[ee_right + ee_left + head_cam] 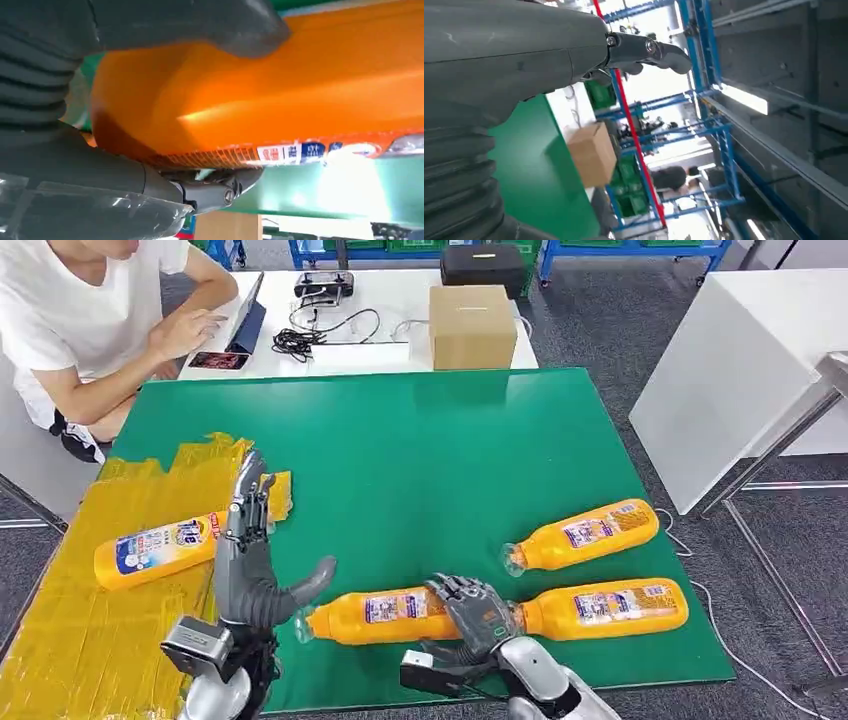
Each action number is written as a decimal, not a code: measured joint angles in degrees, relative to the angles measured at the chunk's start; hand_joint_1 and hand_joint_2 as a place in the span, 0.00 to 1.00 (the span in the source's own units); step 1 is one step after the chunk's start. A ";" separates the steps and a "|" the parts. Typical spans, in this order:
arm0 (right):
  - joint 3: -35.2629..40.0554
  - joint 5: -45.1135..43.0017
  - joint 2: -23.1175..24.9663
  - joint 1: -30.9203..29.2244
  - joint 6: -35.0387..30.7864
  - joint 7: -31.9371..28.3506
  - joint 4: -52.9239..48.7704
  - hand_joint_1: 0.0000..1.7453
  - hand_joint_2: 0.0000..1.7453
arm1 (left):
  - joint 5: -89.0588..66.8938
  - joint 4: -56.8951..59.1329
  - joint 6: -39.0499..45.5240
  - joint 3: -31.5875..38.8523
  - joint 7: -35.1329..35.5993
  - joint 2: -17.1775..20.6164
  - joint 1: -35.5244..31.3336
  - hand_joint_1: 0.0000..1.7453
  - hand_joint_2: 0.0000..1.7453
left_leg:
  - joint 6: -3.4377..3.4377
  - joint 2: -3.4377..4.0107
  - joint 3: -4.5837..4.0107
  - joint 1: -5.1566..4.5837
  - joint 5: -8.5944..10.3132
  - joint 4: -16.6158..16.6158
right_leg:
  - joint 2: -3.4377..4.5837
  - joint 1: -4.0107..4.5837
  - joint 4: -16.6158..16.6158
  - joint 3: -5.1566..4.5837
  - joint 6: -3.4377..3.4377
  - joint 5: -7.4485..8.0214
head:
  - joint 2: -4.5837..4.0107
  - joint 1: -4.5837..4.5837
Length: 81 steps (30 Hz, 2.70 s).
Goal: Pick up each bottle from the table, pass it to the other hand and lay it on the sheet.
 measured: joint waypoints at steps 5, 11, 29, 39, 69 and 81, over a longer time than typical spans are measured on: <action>-1.46 0.20 3.15 -1.53 -0.72 -0.81 3.63 1.00 1.00 | 0.37 -0.41 -0.74 -1.25 -0.07 0.00 0.23 0.00 1.00 | -0.03 0.01 0.06 0.04 0.03 0.00 | 0.01 0.03 0.00 0.05 -0.08 0.05 | 0.00 0.00; -3.02 -0.83 4.87 0.90 -6.39 -0.98 4.15 1.00 1.00 | 0.11 -2.91 -0.98 -1.92 -0.72 0.00 3.73 0.00 1.00 | -0.04 -0.03 -0.04 0.04 0.02 0.01 | -0.01 0.02 0.00 0.02 0.05 -0.06 | 0.00 0.00; -21.57 -19.37 13.79 12.60 -26.19 -16.00 -8.36 1.00 1.00 | 0.46 -7.23 -0.48 -1.42 -0.57 -0.11 9.03 0.00 1.00 | 0.01 -0.33 -0.97 0.01 0.09 0.03 | -0.21 -0.01 0.05 -0.17 0.11 -0.05 | 0.00 0.00; -26.16 -28.70 17.48 14.51 -28.11 -25.55 -13.75 1.00 1.00 | 2.31 -6.39 -3.86 -1.31 4.47 -0.42 8.52 0.00 1.00 | 0.01 -0.32 -1.00 0.01 0.09 0.03 | -0.20 -0.01 0.05 -0.23 0.10 -0.05 | 0.00 0.00; -6.73 -29.68 18.20 2.50 -21.94 -30.88 -2.49 1.00 1.00 | 24.77 10.54 -20.31 -3.23 16.09 0.68 -5.01 0.00 1.00 | 0.01 -0.31 -1.12 0.01 0.12 0.04 | -0.20 -0.01 0.07 -0.31 0.10 -0.05 | 0.00 0.00; 0.20 -23.37 18.12 -4.48 -17.16 -23.98 10.29 1.00 1.00 | 34.86 9.86 -20.31 0.06 14.58 0.83 -3.42 1.00 1.00 | 0.00 -0.29 -1.16 0.06 0.13 0.05 | -0.20 -0.01 0.08 -0.40 0.09 -0.05 | 0.00 0.04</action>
